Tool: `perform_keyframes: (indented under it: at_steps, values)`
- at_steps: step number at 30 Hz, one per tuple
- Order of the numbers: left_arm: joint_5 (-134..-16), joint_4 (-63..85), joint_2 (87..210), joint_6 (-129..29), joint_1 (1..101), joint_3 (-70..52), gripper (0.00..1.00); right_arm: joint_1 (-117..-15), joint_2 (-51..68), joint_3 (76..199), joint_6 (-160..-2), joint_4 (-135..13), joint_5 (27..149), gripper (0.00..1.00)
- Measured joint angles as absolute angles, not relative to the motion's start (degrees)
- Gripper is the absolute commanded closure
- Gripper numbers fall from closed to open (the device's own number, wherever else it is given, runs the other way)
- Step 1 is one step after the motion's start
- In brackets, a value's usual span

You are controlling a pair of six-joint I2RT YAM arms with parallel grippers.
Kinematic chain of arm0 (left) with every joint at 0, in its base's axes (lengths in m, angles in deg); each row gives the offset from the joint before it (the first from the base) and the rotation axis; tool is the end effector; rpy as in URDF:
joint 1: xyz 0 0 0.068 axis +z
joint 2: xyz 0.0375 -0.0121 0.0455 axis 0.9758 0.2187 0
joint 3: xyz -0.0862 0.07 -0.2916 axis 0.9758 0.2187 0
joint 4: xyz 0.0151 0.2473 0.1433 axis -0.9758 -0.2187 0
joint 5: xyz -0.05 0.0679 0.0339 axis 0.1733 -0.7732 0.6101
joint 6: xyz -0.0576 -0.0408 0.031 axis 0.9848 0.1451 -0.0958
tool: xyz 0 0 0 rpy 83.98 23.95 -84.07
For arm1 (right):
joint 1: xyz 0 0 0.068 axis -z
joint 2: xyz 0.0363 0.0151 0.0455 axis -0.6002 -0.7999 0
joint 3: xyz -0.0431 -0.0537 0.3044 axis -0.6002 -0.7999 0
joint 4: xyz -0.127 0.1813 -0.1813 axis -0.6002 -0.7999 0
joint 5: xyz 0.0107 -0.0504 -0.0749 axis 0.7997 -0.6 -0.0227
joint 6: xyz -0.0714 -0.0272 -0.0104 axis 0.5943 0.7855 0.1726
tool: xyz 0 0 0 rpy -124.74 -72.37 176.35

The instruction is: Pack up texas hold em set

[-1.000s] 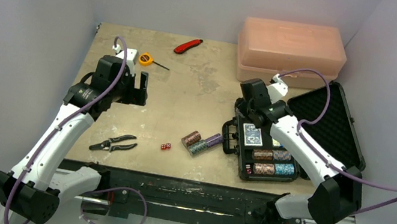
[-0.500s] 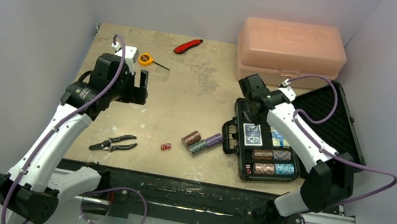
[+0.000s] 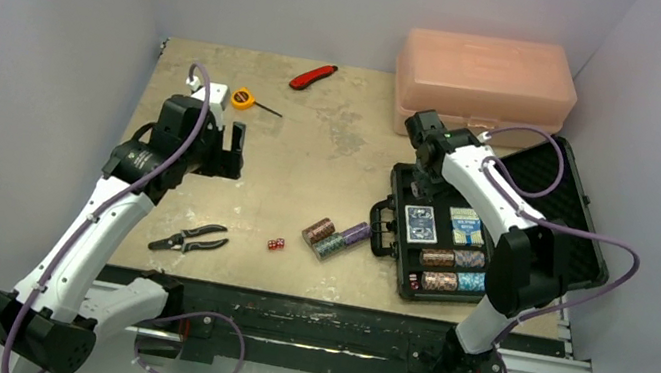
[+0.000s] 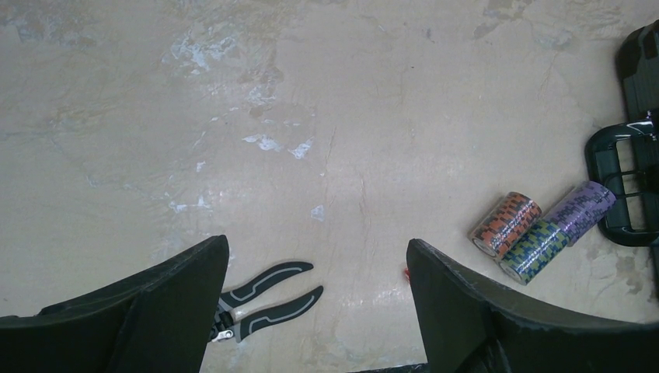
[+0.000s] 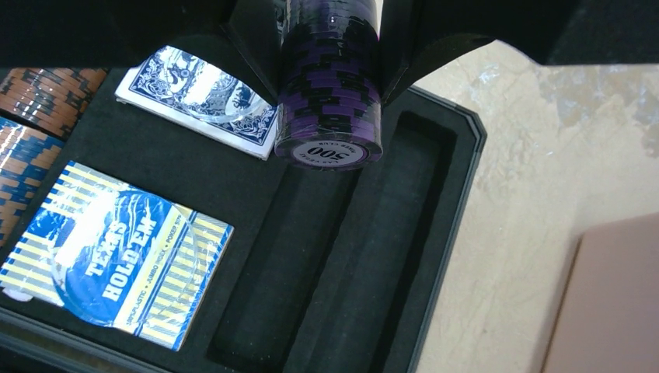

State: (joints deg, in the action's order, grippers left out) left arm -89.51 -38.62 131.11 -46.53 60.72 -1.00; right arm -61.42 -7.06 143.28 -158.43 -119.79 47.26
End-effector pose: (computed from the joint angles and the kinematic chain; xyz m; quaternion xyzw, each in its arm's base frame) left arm 0.2180 -0.0574 0.3691 -0.0129 0.9092 -0.0645 0.4111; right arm 0.3479 0.1197 0.2765 0.5066 0.8057 -0.0599 0.3011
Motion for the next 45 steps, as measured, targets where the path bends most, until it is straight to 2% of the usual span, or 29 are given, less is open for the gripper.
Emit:
perform_keyframes:
  at_steps: [45]
  values:
    - [-92.51,-38.78,128.16,-46.62,60.72,0.25,0.16,-56.59,-17.53,145.55,-162.27,-119.59,55.18,1.00]
